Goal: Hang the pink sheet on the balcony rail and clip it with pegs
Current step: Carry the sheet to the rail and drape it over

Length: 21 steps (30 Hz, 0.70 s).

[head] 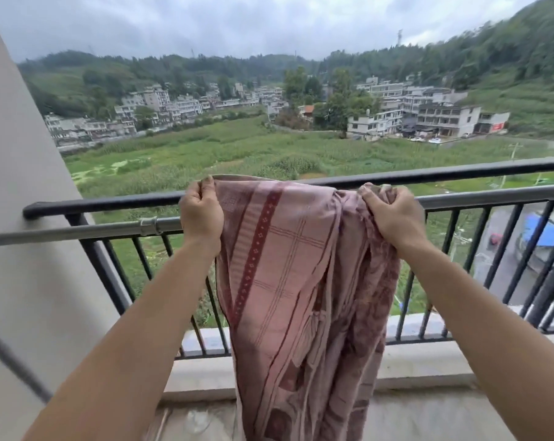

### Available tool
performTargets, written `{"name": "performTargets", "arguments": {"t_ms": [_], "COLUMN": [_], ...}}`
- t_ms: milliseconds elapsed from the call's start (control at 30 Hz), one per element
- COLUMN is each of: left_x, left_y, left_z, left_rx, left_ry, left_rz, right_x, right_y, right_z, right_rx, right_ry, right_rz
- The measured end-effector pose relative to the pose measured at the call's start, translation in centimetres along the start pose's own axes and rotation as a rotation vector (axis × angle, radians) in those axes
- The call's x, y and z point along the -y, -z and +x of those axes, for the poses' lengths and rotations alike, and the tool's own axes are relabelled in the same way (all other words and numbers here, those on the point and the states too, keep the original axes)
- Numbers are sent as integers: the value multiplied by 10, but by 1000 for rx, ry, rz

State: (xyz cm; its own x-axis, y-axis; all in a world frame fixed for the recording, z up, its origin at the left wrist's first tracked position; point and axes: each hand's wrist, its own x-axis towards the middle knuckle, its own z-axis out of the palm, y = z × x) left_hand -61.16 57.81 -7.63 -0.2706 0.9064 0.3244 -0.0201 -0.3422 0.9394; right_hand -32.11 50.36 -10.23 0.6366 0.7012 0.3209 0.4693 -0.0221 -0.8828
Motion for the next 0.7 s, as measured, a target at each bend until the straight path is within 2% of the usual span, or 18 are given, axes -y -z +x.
{"name": "performTargets", "arguments": {"t_ms": [100,167,200,300,367,567,700], "left_x": [-12,-12,-8,7,15,22,17], "left_y": [48,89,110,158,173,185,203], "left_z": [37,54,59,61,61,50,43], "left_rx": [-415,-581,-608,-544,-474,-332,-296], "left_ry": [33,19,44,105,123,172,166], "left_rz": [-58,-26,31,125,91,-58,-49], "right_x": [5,13,19,42,64,133,174], "right_y": [12,13,11,-8,-33,-143,-202], "right_z": [14,18,17,13,7,-35,-68], "right_rx": [-39,-72,-87,-148,-89,479,752], "right_ry": [49,61,84,242,351,591,696], "right_rz": [-322,-486,-564,-718,-643,-494,-480]}}
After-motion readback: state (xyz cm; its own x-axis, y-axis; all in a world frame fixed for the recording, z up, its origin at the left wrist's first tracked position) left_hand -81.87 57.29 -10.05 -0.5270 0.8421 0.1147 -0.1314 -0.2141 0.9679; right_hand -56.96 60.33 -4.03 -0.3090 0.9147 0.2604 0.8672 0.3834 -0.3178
